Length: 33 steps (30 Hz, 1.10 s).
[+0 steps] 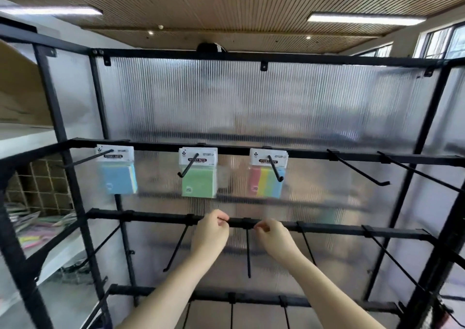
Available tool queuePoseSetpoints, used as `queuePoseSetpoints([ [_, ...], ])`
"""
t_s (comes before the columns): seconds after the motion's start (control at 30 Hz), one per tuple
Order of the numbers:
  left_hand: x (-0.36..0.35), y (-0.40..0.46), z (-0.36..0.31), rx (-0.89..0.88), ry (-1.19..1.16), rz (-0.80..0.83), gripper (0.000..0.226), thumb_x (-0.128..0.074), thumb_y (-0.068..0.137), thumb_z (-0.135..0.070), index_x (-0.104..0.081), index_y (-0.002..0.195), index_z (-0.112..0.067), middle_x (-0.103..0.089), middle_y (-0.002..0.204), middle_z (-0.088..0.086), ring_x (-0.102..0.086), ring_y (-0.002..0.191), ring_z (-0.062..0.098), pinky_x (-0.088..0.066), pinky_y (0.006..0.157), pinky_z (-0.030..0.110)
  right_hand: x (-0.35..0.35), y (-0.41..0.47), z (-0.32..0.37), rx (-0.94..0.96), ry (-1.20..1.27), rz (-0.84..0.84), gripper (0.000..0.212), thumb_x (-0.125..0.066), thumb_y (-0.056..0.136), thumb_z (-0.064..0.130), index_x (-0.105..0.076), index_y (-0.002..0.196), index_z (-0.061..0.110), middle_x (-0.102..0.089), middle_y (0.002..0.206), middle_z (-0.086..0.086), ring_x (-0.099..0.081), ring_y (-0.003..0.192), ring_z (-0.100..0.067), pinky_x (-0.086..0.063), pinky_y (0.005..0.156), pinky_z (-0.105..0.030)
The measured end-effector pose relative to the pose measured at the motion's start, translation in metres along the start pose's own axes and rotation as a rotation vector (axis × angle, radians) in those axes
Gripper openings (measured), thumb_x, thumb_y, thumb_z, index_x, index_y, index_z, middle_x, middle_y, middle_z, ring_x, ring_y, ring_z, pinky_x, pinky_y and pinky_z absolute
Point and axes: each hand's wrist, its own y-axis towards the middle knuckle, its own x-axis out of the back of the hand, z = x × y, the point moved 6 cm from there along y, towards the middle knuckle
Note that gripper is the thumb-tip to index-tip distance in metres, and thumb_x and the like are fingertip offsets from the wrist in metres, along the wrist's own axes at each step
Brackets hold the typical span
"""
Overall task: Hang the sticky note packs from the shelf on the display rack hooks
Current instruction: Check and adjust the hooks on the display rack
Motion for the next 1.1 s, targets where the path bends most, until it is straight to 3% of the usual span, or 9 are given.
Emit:
queuePoseSetpoints([
  [0.13, 0.035, -0.01, 0.016, -0.029, 0.089, 0.0, 0.019, -0.049, 0.091, -0.018, -0.056, 0.085, -0.034, -0.053, 0.08, -0.022, -0.055, 0.076, 0.003, -0.043, 0.061, 0.023, -0.015, -0.013, 0.037, 0.075, -0.018, 0.044, 0.021, -0.047, 0.096, 0.02, -0.061, 0.11, 0.015, -0.061, 0.084, 0.003, -0.055, 0.064, -0.012, -0.042, 0.052, -0.022],
  [0.27, 0.073, -0.019, 0.043, -0.002, 0.136, -0.006, 0.016, -0.046, 0.094, -0.021, -0.059, 0.093, -0.031, -0.052, 0.085, -0.018, -0.058, 0.087, 0.014, -0.05, 0.077, 0.032, -0.049, -0.028, 0.08, 0.124, -0.006, 0.108, 0.022, -0.045, 0.098, 0.018, -0.061, 0.111, 0.015, -0.065, 0.091, -0.002, -0.065, 0.082, -0.023, -0.053, 0.067, -0.031],
  [0.37, 0.108, -0.024, 0.067, -0.008, 0.149, -0.031, 0.017, -0.045, 0.095, -0.02, -0.056, 0.091, -0.033, -0.054, 0.088, -0.016, -0.056, 0.085, 0.011, -0.046, 0.07, 0.027, -0.085, -0.038, 0.116, 0.18, -0.011, 0.116, 0.021, -0.046, 0.098, 0.02, -0.061, 0.112, 0.018, -0.065, 0.097, -0.001, -0.063, 0.086, -0.02, -0.052, 0.072, -0.031],
  [0.5, 0.161, -0.032, 0.105, 0.01, 0.172, -0.064, 0.017, -0.048, 0.094, -0.016, -0.059, 0.092, -0.029, -0.059, 0.094, -0.01, -0.058, 0.087, 0.012, -0.042, 0.063, 0.025, -0.143, -0.056, 0.163, 0.238, 0.003, 0.164, 0.015, -0.046, 0.098, 0.02, -0.06, 0.103, 0.019, -0.066, 0.092, 0.001, -0.061, 0.072, -0.014, -0.05, 0.061, -0.026],
  [0.63, 0.221, -0.042, 0.147, 0.04, 0.207, -0.103, 0.02, -0.049, 0.093, -0.014, -0.058, 0.087, -0.031, -0.065, 0.096, -0.006, -0.061, 0.087, 0.017, -0.047, 0.071, 0.03, -0.2, -0.076, 0.21, 0.291, -0.015, 0.226, 0.024, -0.046, 0.096, 0.013, -0.065, 0.108, 0.007, -0.069, 0.105, -0.009, -0.064, 0.095, -0.026, -0.052, 0.084, -0.035],
  [0.77, 0.276, -0.054, 0.194, 0.073, 0.185, -0.137, 0.02, -0.05, 0.094, -0.017, -0.057, 0.085, -0.033, -0.063, 0.089, -0.01, -0.059, 0.075, 0.013, -0.043, 0.063, 0.025, -0.253, -0.096, 0.257, 0.372, 0.003, 0.248, 0.02, -0.047, 0.095, 0.013, -0.066, 0.1, 0.008, -0.069, 0.094, -0.005, -0.062, 0.081, -0.019, -0.045, 0.066, -0.023],
  [0.9, 0.33, -0.069, 0.246, 0.164, 0.215, -0.207, 0.02, -0.053, 0.092, -0.014, -0.059, 0.083, -0.03, -0.065, 0.09, -0.007, -0.059, 0.082, 0.015, -0.044, 0.071, 0.027, -0.307, -0.115, 0.304, 0.425, 0.006, 0.324, 0.022, -0.048, 0.095, 0.015, -0.066, 0.106, 0.011, -0.069, 0.102, -0.007, -0.064, 0.094, -0.024, -0.047, 0.076, -0.028],
  [1.1, 0.395, -0.088, 0.313, 0.283, 0.194, -0.252, 0.021, -0.049, 0.09, -0.007, -0.066, 0.095, -0.018, -0.068, 0.101, -0.001, -0.062, 0.097, 0.019, -0.045, 0.076, 0.027, -0.381, -0.135, 0.353, 0.44, 0.025, 0.447, 0.023, -0.044, 0.092, 0.014, -0.064, 0.104, 0.016, -0.067, 0.103, -0.002, -0.061, 0.091, -0.02, -0.047, 0.073, -0.029],
])
